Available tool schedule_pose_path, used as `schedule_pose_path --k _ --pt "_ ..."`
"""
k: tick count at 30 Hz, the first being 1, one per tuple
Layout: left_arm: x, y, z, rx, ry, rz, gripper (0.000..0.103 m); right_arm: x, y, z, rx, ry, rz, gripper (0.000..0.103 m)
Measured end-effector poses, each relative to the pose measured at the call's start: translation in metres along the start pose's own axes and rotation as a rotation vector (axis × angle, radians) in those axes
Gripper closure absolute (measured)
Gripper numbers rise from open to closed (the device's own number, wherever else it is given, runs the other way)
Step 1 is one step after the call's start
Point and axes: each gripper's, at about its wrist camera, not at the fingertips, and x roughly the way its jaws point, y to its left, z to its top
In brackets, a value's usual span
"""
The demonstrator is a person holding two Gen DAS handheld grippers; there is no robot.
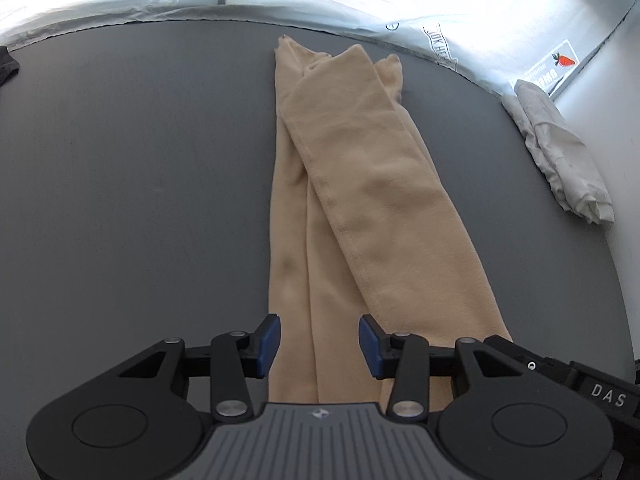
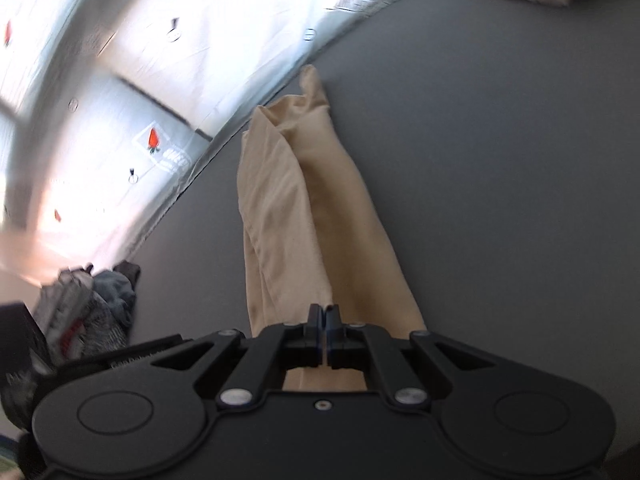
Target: Fold clothes
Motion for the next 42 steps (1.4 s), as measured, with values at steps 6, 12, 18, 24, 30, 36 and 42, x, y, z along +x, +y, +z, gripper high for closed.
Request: schedule_pose_path --k 6,12,18,24,30,36,42 --pt "0.008 -0.004 -0.015 0.007 0.027 0.017 0.058 -0.008 -0.028 -0.007 0.124 0.017 0.015 0.101" --pt "0.012 0.002 -0.030 0.020 0.059 0.052 0.058 0.001 -0.051 -0.013 0.202 0.053 -0.032 0.101" --pt "0.019 0.009 -0.039 0.025 0.096 0.075 0.057 0.014 -0.052 -0.013 0.142 0.093 -0.084 0.101" --pt "0.024 0.011 -0.047 0.043 0.115 0.067 0.057 0.011 -0.025 -0.009 -0.107 0.100 -0.151 0.076" --pt "0.027 0.011 -0.053 0.057 0.143 0.041 0.051 0.011 -0.020 -0.007 -0.180 0.085 -0.170 0.061" --pt "0.031 0.008 -0.061 0.076 0.128 0.031 0.045 0.020 -0.034 0.002 -0.098 0.088 -0.108 0.061" --pt "0.028 0.010 -0.069 0.054 0.086 0.030 0.075 0.035 -0.031 0.004 -0.120 0.097 -0.058 0.072"
